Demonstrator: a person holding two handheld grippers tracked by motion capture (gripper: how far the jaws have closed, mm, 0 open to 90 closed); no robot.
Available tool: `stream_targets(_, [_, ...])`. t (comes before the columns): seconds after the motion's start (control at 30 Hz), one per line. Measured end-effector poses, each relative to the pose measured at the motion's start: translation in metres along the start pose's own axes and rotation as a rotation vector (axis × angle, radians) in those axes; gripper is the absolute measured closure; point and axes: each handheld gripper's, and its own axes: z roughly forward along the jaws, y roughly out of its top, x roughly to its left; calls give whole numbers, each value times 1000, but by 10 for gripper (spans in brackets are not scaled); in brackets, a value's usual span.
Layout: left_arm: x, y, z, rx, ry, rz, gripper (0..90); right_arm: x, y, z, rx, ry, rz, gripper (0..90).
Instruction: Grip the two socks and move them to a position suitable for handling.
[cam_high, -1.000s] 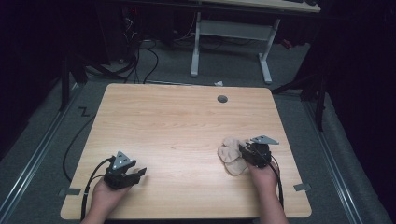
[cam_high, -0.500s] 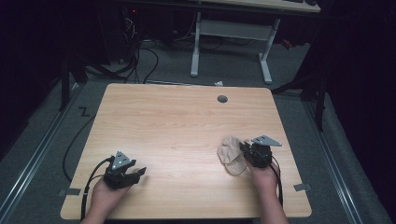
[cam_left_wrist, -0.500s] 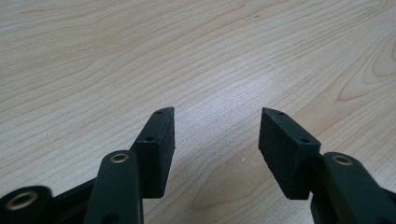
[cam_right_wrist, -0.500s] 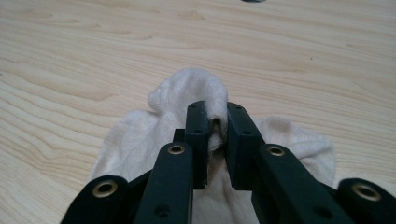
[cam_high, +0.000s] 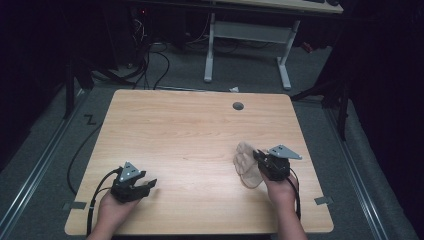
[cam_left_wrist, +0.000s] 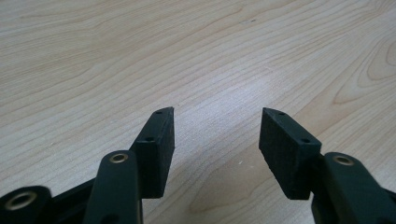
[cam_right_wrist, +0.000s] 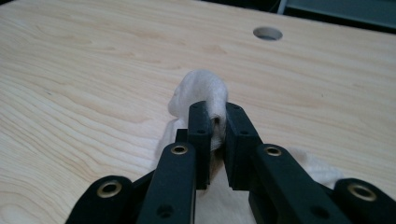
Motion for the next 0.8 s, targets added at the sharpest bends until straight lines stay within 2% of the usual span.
stream_targets(0.07, [0, 0, 0, 0, -1, 0, 463, 5, 5, -5, -27, 10, -4, 827])
stream_targets(0.23, [1, 1, -1, -2, 1, -2, 472, 12, 8, -7, -42, 20, -14, 827])
stream_targets(0.47, [1, 1, -2, -3, 1, -1, 468, 35, 14, -7, -57, 59, -63, 826])
stream_targets(0.53, [1, 1, -1, -2, 1, -2, 468, 38, 14, -6, -59, 65, -69, 826])
stream_targets(0.57, [1, 1, 0, -2, -3, -6, 466, 46, 15, -4, -57, 83, -81, 826])
stream_targets(0.63, [1, 1, 0, 0, -5, -9, 465, 49, 16, -4, -58, 89, -83, 825])
stream_targets(0.67, [1, 1, 0, 1, -7, -11, 458, 57, 16, -2, -65, 108, -99, 825])
stream_targets(0.7, [1, 1, 0, -1, -3, -10, 458, 57, 16, -2, -65, 108, -99, 825])
stream_targets(0.73, [1, 2, 0, -3, -5, -12, 456, 66, 17, 0, -63, 127, -113, 825])
stream_targets(0.8, [0, 2, -1, -5, -6, -11, 457, 69, 17, 1, -64, 134, -120, 825])
